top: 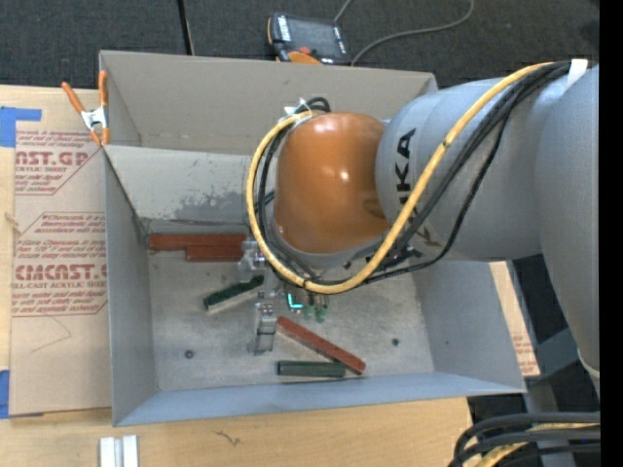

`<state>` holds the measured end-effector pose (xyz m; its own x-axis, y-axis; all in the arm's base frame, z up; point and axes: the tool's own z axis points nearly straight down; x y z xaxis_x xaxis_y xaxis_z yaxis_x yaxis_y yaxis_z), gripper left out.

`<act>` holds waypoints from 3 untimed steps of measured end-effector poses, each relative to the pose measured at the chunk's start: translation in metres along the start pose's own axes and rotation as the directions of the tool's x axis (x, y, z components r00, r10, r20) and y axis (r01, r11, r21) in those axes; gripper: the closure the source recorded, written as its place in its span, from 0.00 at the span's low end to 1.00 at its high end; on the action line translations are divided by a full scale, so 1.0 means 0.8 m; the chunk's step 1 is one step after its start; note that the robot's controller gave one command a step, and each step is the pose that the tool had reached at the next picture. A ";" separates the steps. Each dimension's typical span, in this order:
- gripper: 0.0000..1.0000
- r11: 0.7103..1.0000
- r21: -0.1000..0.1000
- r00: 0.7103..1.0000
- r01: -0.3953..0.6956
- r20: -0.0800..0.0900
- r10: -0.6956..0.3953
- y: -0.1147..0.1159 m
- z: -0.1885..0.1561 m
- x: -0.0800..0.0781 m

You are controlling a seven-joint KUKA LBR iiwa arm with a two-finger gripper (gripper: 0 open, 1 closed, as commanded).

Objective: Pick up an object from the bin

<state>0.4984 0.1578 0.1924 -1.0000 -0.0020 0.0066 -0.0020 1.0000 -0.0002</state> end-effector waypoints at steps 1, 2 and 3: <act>0.00 0.985 0.000 0.984 0.175 0.009 -0.175 -0.024 0.156 -0.092; 0.00 0.985 -0.001 0.984 0.175 0.014 -0.175 -0.022 0.154 -0.094; 0.00 0.985 -0.001 0.985 0.175 0.011 -0.175 -0.021 0.153 -0.095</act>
Offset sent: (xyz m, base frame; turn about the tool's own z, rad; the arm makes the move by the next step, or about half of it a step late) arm 0.0720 -0.0191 -0.1224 -0.1761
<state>0.5738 0.1408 0.0696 -0.9842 -0.1769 -0.0041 -0.1769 0.9842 0.0015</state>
